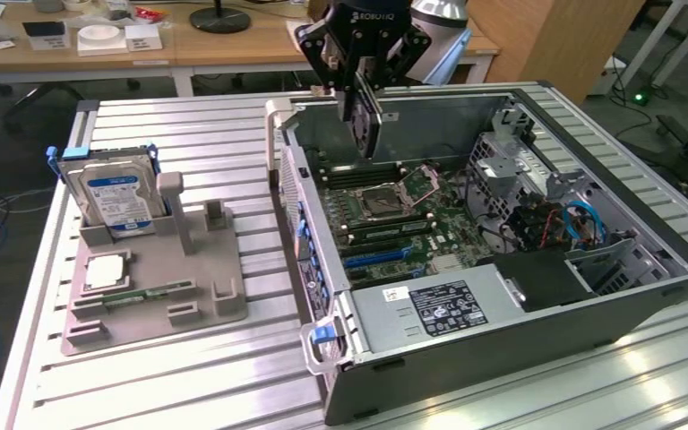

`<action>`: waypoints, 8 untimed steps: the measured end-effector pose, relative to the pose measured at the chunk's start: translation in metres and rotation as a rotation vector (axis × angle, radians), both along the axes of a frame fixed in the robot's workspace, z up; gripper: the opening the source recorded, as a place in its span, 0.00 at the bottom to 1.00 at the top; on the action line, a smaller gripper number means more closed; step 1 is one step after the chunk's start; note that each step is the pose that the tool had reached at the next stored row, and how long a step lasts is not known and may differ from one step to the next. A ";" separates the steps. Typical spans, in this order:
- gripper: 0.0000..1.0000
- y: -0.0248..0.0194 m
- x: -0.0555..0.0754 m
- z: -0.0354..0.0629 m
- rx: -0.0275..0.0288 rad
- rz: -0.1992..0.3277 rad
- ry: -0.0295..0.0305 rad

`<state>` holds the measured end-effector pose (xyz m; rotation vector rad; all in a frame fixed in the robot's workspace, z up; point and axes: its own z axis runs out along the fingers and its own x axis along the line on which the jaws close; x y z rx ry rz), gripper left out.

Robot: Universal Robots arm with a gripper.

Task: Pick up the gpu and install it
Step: 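Pick up the gpu and move the gpu toward the slot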

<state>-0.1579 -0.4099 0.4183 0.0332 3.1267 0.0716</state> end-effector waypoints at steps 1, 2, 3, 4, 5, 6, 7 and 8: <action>0.28 0.0000 0.001 0.0000 0.0000 0.000 0.0000; 0.28 0.0000 0.002 0.0000 -0.0001 0.000 0.0000; 0.28 0.0000 0.003 0.0000 -0.0001 0.000 0.0000; 0.28 0.0000 0.004 0.0000 -0.0001 0.000 0.0001; 0.28 0.0000 0.005 0.0000 0.0000 0.000 0.0001; 0.28 0.0000 0.006 0.0001 -0.0001 0.000 0.0001; 0.28 0.0000 0.007 0.0001 -0.0001 0.000 0.0001; 0.28 0.0000 0.007 0.0000 0.0000 0.000 0.0000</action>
